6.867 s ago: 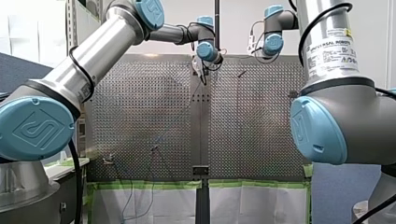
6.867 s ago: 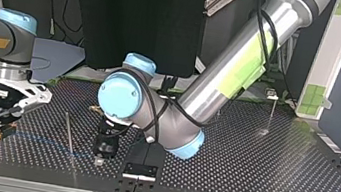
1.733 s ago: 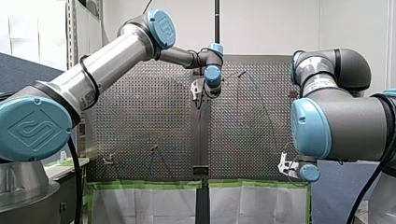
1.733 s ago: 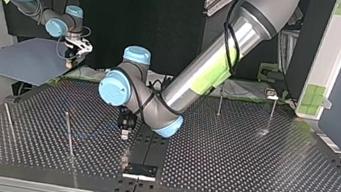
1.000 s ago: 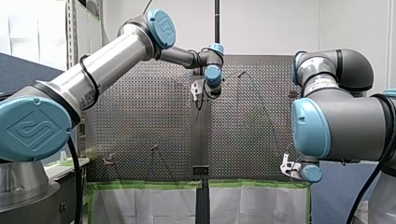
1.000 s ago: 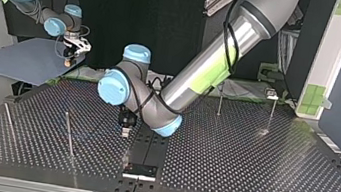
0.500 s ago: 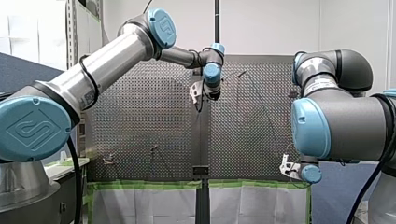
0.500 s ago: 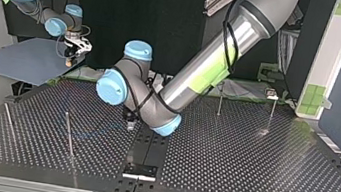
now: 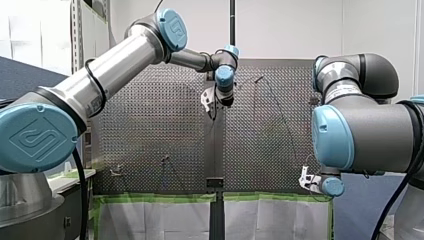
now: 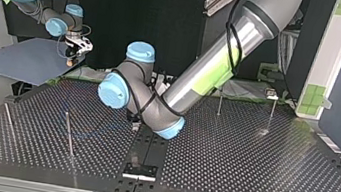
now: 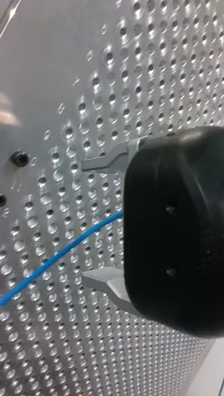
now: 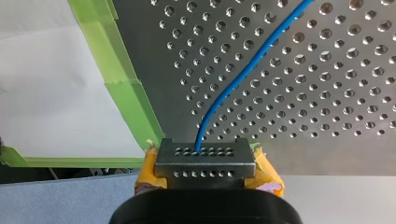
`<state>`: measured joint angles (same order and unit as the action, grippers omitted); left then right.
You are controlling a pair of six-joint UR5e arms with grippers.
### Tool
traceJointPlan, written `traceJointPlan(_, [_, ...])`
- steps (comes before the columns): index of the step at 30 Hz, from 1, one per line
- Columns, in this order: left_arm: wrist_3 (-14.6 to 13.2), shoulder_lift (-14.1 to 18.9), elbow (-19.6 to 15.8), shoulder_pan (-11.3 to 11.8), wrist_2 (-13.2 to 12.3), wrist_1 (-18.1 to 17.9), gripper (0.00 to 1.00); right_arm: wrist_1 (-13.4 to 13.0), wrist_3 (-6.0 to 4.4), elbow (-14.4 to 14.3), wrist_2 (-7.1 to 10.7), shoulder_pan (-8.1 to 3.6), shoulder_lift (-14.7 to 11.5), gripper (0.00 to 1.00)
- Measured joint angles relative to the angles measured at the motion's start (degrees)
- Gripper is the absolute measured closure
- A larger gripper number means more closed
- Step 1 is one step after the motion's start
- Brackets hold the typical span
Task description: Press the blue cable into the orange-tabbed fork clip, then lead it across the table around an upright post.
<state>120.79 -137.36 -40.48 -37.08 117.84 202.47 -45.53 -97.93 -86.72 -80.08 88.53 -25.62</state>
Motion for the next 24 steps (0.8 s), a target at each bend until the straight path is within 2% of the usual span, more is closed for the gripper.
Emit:
traceJointPlan(5, [-0.2,1.3,-0.6,-0.4,0.7,0.0,0.01,0.1,0.06,0.0,0.00,0.01,0.0,1.00])
traceJointPlan(9, [-1.7,3.0,-2.3,-0.7,-0.1,-0.5,0.01,0.1,0.09,0.0,0.00,0.02,0.1,1.00])
traceJointPlan(21, [-8.0,9.6,-8.9,-1.7,-6.4,-6.3,0.01,0.1,-0.10,0.0,0.00,0.02,0.1,1.00])
traceJointPlan(24, [-9.6,11.2,-10.5,-2.1,-8.0,-6.6,0.01,0.2,-0.17,0.0,0.00,0.05,0.1,1.00])
